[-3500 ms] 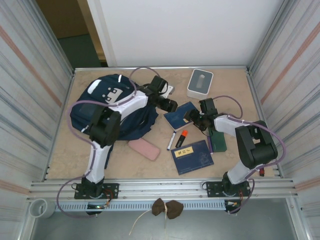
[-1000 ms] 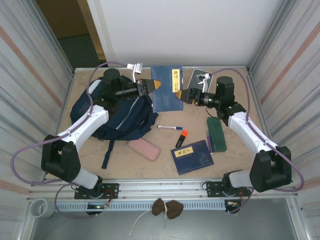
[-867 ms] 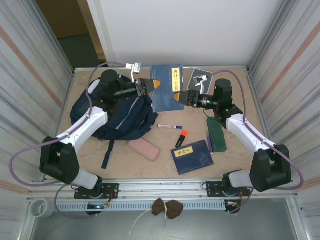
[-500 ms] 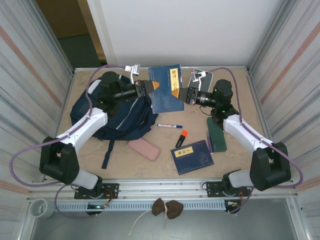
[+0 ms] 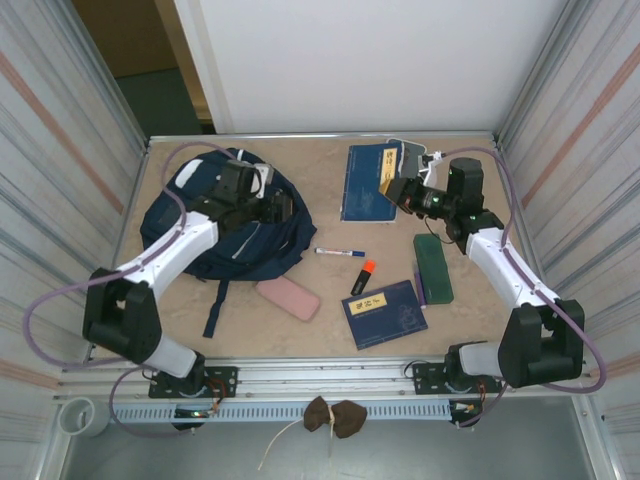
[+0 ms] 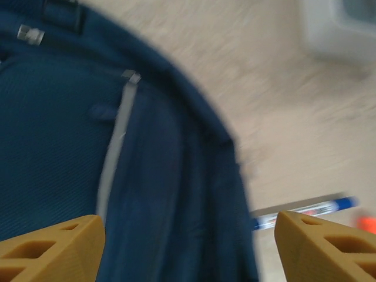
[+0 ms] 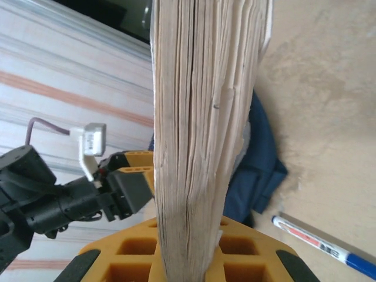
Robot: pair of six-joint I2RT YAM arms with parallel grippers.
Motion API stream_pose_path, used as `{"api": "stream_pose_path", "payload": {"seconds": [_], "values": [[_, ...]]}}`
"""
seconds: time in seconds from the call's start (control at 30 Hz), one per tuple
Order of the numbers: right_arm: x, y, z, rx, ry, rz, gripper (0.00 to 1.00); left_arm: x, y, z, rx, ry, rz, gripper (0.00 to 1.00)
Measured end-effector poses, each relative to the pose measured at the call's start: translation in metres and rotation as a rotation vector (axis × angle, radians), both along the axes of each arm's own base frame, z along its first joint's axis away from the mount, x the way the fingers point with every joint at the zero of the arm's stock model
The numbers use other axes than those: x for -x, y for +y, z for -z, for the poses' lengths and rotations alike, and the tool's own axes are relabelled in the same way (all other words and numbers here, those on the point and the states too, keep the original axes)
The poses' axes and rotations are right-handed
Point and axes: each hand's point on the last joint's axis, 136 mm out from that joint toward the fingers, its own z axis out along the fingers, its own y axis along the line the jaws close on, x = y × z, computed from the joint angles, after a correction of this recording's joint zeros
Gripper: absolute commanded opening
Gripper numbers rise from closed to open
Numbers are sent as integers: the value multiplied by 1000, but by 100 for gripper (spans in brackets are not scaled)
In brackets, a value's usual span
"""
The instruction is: Pack the student bag
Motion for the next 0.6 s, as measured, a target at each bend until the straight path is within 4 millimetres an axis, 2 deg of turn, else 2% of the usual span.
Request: {"api": "stream_pose_path", "payload": {"seconds": [0.13, 0.27, 0.43, 0.5, 0.53, 0.6], "values": [[1, -2, 10, 14, 38, 7, 0, 2, 10, 43, -161, 92, 24, 75], [0, -2, 16, 17, 55, 9, 0, -2, 15, 63, -254, 133, 44, 64], [1, -2, 20, 24, 70, 8, 0, -12, 18, 72, -330, 132, 58, 35], [2, -3, 24, 36, 77, 5, 0, -13, 17, 71, -343, 122, 69, 12], [4, -3, 26, 43, 82, 3, 0, -14, 16, 70, -344, 114, 72, 4], [6, -3, 32, 63, 96, 1, 0, -17, 14, 64, -349, 85, 88, 0]]}}
